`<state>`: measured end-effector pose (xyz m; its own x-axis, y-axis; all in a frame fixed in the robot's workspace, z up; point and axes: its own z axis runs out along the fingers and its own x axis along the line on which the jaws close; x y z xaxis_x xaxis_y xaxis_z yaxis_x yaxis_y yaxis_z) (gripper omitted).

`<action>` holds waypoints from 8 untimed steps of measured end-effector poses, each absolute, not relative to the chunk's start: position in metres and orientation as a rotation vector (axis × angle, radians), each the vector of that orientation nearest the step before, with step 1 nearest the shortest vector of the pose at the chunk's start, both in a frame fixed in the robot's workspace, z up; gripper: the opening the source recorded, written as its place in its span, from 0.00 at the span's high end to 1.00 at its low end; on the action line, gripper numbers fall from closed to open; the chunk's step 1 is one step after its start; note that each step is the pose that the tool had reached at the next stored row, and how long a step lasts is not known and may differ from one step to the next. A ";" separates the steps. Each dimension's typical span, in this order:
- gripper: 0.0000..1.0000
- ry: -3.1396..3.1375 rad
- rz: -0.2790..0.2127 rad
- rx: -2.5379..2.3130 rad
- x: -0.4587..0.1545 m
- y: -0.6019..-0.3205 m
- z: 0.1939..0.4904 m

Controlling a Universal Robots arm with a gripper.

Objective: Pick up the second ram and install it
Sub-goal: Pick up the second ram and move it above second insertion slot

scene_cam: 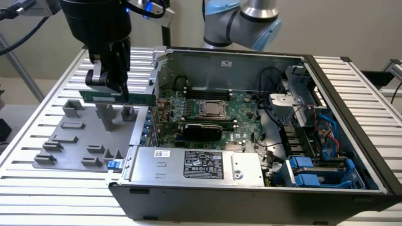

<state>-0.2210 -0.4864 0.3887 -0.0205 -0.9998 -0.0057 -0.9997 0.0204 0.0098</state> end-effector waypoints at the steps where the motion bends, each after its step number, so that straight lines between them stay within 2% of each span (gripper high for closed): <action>1: 0.86 -2.242 -0.017 2.197 -0.218 -0.485 0.389; 8: 0.86 -2.242 -0.017 2.197 -0.196 -0.476 0.389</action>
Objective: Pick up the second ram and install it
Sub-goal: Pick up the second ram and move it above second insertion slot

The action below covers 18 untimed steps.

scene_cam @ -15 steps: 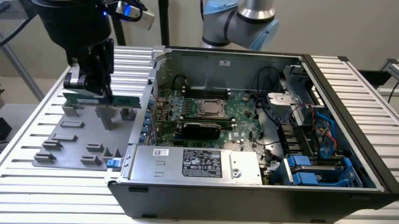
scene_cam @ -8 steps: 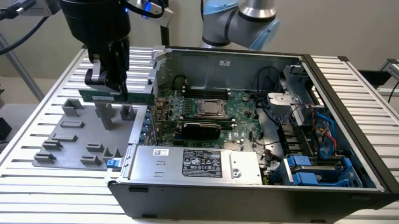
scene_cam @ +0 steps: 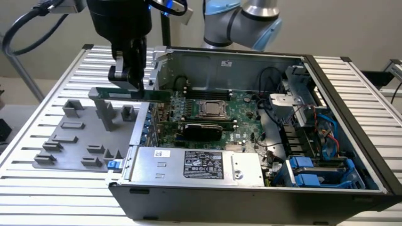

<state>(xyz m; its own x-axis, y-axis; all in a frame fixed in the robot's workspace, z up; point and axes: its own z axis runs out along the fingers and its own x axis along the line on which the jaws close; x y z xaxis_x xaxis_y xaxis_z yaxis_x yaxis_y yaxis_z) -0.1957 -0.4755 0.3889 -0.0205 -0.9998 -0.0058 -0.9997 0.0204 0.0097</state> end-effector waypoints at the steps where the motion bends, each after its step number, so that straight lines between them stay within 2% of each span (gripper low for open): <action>1: 0.86 -2.242 -0.017 2.197 -0.193 -0.474 0.389; 18: 0.86 -2.242 -0.017 2.197 -0.148 -0.433 0.389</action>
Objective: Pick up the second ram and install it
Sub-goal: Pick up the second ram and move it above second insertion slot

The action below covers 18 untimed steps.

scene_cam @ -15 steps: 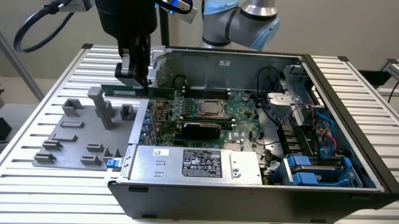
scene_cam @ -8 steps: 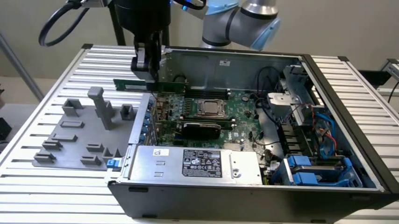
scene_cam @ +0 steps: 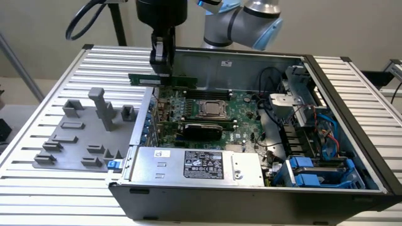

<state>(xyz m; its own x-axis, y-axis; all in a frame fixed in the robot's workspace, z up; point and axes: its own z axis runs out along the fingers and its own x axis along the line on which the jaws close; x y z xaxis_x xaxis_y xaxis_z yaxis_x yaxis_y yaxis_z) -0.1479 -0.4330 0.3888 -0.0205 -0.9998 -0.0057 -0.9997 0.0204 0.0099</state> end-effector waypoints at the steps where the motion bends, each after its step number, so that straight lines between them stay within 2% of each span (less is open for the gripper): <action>1: 0.86 -2.242 -0.017 2.197 -0.144 -0.431 0.389; 18: 0.86 -2.242 -0.017 2.197 -0.087 -0.389 0.379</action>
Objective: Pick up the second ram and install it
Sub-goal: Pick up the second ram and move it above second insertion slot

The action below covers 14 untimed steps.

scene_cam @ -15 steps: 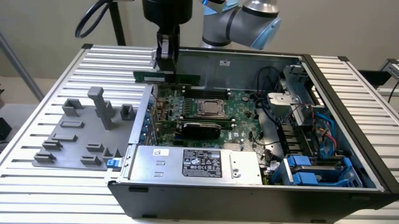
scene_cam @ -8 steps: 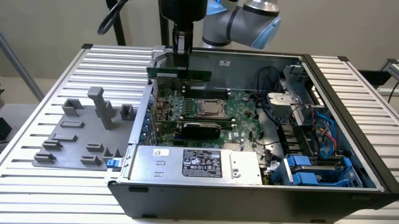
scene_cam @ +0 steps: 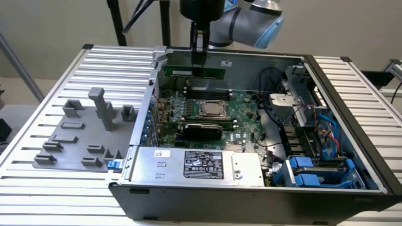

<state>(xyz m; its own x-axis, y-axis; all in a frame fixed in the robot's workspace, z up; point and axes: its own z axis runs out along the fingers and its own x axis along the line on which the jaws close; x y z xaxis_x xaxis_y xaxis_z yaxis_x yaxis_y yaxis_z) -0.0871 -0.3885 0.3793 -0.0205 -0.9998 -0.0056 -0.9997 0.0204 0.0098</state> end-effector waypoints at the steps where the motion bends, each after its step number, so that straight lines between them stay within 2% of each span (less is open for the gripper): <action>1: 0.86 -2.242 -0.017 2.197 -0.084 -0.386 0.378; 14: 0.86 -2.242 -0.018 2.197 -0.050 -0.360 0.354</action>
<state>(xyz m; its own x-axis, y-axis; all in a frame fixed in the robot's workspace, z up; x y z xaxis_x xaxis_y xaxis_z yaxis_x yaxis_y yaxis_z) -0.0501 -0.3598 0.3542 -0.0205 -0.9998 -0.0063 -0.9997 0.0205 0.0098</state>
